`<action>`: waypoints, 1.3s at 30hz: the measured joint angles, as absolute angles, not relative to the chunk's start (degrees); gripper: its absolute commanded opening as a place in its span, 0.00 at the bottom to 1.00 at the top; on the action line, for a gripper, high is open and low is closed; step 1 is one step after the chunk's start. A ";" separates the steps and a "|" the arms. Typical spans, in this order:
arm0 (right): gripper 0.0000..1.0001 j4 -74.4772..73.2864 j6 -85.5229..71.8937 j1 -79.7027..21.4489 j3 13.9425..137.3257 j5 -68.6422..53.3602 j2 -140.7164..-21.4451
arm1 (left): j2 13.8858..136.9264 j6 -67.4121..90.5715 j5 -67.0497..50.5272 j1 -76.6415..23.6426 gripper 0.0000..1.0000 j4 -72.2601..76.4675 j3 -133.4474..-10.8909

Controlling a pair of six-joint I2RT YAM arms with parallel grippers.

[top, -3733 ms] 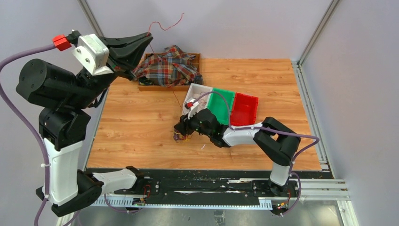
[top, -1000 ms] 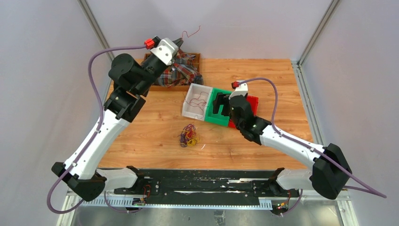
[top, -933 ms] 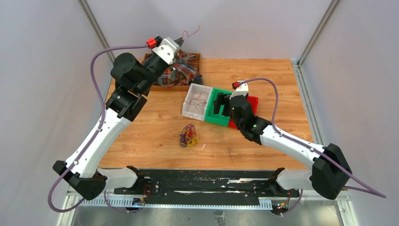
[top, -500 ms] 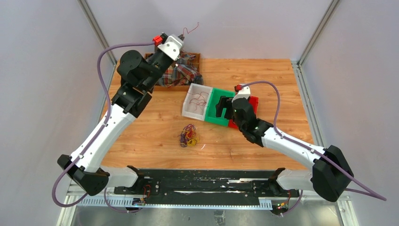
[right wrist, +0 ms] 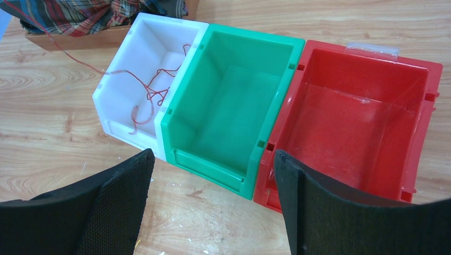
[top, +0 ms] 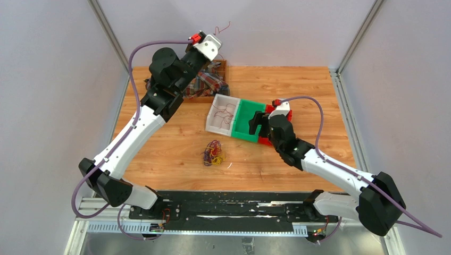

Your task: Untangle the cables

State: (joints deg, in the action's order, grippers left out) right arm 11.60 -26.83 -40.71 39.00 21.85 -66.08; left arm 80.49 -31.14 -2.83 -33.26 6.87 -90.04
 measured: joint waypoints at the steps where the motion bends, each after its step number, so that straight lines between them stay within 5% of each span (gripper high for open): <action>1: 0.82 11.66 -27.03 -40.71 38.76 21.82 -65.95 | 81.12 -31.14 -2.61 -33.26 0.00 6.87 -90.91; 17: 0.82 11.05 -28.40 -39.59 38.59 20.95 -65.12 | 81.30 -31.59 -1.41 -33.26 0.00 8.97 -93.14; 39: 0.83 9.02 -29.36 -38.35 37.41 20.99 -62.46 | 80.18 -37.54 -3.49 -33.26 0.00 7.49 -79.53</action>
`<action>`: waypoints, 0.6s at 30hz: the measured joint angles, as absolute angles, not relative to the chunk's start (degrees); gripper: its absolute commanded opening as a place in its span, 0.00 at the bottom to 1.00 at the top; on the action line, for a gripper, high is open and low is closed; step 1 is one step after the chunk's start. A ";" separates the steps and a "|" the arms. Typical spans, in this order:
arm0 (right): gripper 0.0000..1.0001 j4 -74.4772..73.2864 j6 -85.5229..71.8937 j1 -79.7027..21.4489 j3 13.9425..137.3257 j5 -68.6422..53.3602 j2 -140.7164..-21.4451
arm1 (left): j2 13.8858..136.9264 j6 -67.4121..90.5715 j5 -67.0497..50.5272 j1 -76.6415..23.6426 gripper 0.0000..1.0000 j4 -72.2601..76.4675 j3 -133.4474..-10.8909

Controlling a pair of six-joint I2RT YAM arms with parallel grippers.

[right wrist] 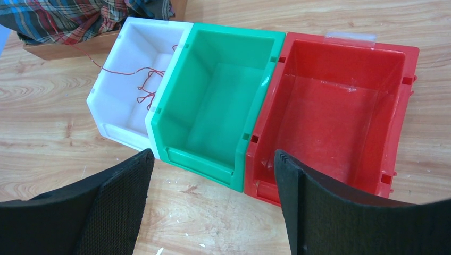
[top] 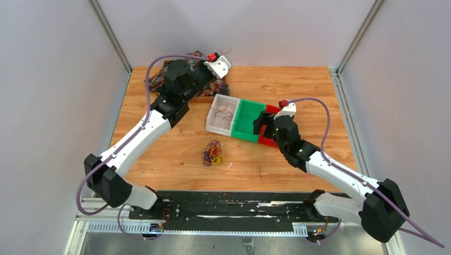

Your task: Untangle the cables

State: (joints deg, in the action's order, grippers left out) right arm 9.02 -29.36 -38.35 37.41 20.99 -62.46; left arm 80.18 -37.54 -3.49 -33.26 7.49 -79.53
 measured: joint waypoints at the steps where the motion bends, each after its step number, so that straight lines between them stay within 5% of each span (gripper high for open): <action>1: 0.83 9.02 -29.56 -38.33 37.26 20.99 -62.43 | 80.82 -37.19 -3.66 -33.30 0.00 7.03 -79.64; 18: 0.88 13.96 -31.00 -37.23 32.75 19.51 -61.93 | 91.29 -16.21 -5.56 -35.35 0.00 1.76 -87.99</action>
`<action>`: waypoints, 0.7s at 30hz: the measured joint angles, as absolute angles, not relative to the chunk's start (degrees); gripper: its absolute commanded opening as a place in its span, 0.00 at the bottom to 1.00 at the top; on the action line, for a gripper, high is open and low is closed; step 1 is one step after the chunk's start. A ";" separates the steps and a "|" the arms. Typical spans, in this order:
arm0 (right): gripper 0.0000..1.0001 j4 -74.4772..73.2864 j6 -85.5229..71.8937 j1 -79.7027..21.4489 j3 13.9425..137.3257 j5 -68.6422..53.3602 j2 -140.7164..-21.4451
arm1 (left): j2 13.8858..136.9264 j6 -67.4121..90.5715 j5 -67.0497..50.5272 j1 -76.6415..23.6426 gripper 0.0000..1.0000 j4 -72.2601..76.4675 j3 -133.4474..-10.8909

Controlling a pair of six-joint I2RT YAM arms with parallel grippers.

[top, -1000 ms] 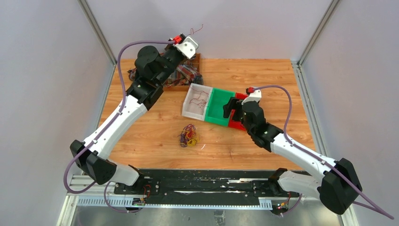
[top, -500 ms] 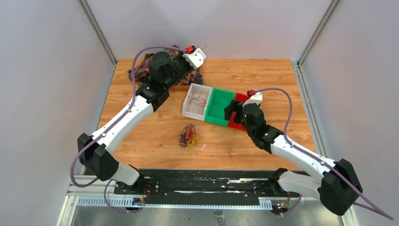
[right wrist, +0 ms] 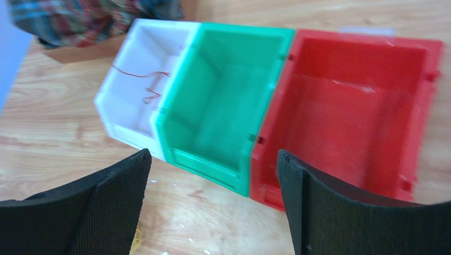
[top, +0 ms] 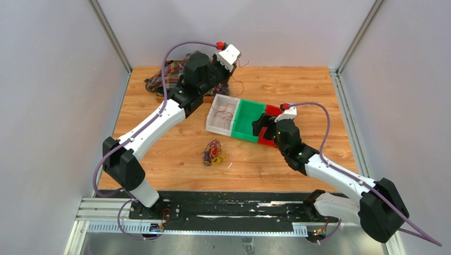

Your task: Untangle the cables

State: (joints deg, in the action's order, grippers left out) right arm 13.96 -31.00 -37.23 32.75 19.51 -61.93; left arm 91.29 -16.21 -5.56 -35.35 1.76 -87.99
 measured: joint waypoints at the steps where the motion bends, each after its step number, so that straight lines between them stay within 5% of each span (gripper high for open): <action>1: 0.88 15.70 -30.55 -37.21 32.49 18.76 -62.26 | 91.64 -15.31 -5.52 -35.40 0.00 1.30 -88.27; 10: 0.85 33.43 -24.08 -36.60 37.89 9.67 -74.13 | 92.07 -12.40 -3.36 -35.40 0.00 -2.50 -88.05; 21: 0.83 36.29 -20.99 -34.96 47.40 7.14 -83.74 | 91.29 -16.16 4.01 -35.42 0.00 -6.98 -83.74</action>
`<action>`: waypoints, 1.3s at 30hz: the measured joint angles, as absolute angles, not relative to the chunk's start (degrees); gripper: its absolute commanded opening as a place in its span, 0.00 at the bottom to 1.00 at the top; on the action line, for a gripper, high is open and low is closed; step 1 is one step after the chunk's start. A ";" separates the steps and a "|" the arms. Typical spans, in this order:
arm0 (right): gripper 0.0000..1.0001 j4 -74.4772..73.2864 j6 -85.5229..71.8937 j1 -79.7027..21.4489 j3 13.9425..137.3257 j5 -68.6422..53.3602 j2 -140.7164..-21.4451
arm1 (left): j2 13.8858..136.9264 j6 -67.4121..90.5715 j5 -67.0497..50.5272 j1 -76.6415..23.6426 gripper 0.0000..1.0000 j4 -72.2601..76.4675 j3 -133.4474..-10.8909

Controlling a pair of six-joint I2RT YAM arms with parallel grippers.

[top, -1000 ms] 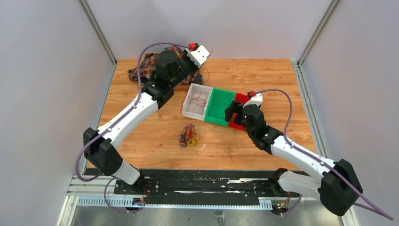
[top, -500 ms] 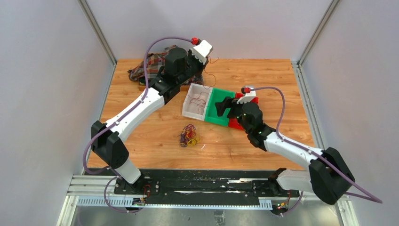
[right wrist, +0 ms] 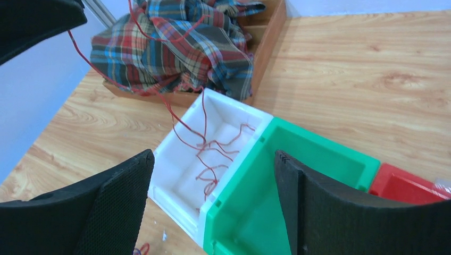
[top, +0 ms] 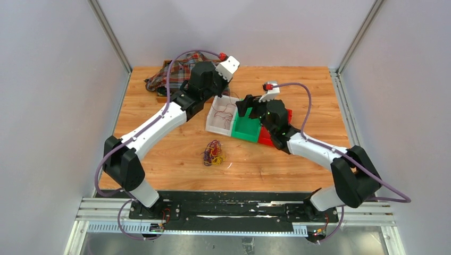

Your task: Untangle the cables

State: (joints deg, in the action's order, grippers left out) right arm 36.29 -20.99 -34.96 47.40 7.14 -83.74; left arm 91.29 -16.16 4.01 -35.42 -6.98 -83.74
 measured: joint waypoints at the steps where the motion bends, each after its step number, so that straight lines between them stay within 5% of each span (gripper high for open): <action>1: 0.84 36.18 -21.06 -34.94 46.68 7.09 -83.18 | 91.50 -16.91 4.86 -35.42 0.00 -7.64 -83.66; 17: 0.86 31.66 -25.91 -34.54 29.04 10.68 -60.40 | 101.65 -30.83 8.80 -35.42 0.00 -8.71 -78.08; 39: 0.85 25.52 -28.67 -34.41 26.33 12.71 -54.00 | 112.81 -35.42 3.95 -35.42 0.02 -3.38 -76.90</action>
